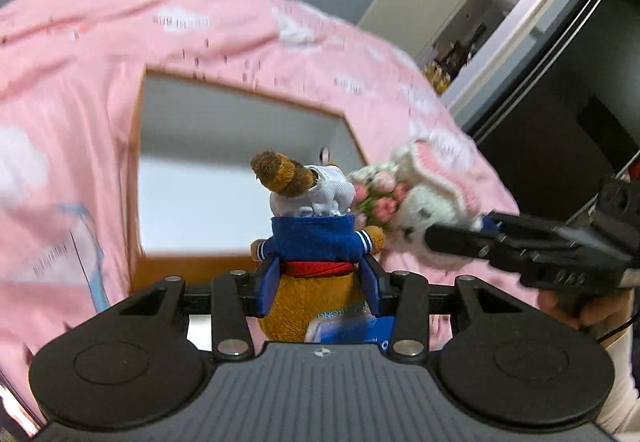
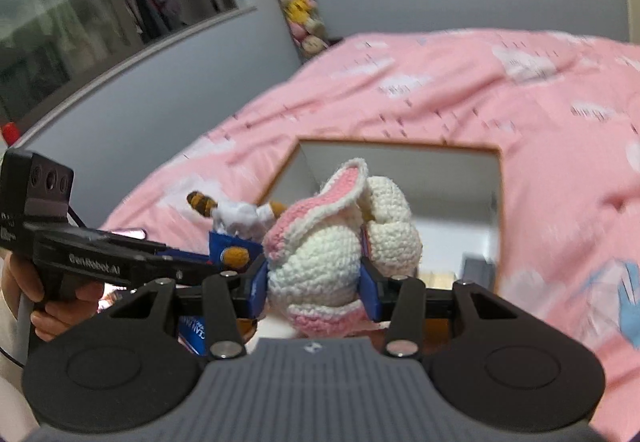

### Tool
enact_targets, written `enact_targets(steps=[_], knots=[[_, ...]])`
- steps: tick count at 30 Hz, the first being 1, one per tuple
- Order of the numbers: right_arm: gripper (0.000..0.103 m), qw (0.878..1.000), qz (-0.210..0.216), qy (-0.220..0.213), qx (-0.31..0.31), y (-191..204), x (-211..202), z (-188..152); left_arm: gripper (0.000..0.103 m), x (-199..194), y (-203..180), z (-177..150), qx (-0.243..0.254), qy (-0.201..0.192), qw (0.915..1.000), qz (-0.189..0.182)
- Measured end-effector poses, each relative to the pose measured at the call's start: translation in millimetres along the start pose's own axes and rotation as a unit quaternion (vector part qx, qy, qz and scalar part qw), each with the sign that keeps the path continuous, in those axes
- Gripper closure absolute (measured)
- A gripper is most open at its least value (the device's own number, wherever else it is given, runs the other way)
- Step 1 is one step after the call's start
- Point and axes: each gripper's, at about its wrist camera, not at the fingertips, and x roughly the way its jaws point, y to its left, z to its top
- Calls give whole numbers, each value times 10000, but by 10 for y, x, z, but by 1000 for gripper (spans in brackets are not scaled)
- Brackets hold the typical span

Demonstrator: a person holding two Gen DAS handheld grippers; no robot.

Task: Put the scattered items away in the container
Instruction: 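Lift the Donald plush with the left tool while the right tool lifts the bunny over the box, then lower the Donald plush into the box with the left tool while the right tool lowers the bunny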

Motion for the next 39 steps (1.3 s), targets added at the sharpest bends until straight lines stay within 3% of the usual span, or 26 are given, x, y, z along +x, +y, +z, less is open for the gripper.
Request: enact_targets(steps=[6,10,17,24,29,39], knots=[[54,9995,140,-36,-268,41,419,272,54,45,54,462,45,-145,9986,510],[54,9991,57,137,-395,16,769,347,54,258,122,671,130,116,9949,996],[54,9947,-87,653,-787,-77,1300,303,55,683,254,640,134,386,9860,1618],[54,9816,65,1357,-1341,-127,1594,303,60,1016,297,578,228,837,9790,1845],[54,9746,16,1794,-1343,-183,1740,249,62,1126,322,542,362,1097,9752,1889],[50,9677,-10,2088,-1415,-149,1792,219,65,1281,381,507,515,1572,9696,1801]])
